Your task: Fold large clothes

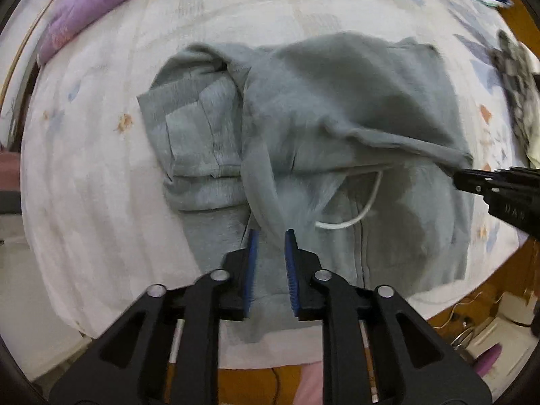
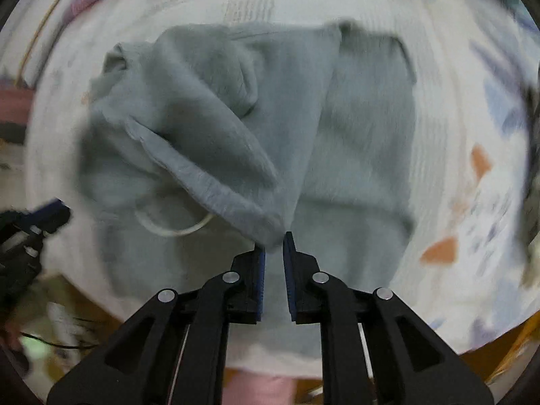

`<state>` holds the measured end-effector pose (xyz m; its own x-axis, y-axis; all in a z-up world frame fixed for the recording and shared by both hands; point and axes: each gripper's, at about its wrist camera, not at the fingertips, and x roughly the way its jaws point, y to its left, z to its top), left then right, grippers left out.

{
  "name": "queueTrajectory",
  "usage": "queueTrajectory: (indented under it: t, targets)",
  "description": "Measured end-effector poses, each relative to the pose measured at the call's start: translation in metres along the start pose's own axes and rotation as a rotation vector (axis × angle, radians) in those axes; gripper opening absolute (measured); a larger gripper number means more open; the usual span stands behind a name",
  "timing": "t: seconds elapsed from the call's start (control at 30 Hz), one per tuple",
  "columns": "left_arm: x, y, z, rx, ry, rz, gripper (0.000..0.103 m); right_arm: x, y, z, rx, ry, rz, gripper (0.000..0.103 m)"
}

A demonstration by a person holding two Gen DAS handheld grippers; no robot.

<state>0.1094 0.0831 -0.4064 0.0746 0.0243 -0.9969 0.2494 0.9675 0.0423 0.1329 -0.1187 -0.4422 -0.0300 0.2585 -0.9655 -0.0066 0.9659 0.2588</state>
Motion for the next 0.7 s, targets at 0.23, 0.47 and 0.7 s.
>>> queueTrajectory:
  t: [0.23, 0.47, 0.7]
  targets:
    - [-0.018, 0.024, 0.036, -0.086, -0.149, -0.062, 0.026, -0.033, 0.014, 0.03, 0.007, -0.159, 0.095, 0.02]
    - [0.089, 0.017, 0.052, -0.175, 0.053, -0.103, 0.024, 0.059, 0.018, 0.058, 0.088, -0.074, 0.152, 0.019]
    - [0.094, 0.005, 0.004, -0.095, 0.077, -0.101, 0.024, 0.096, 0.02, -0.003, 0.067, 0.108, 0.073, 0.016]
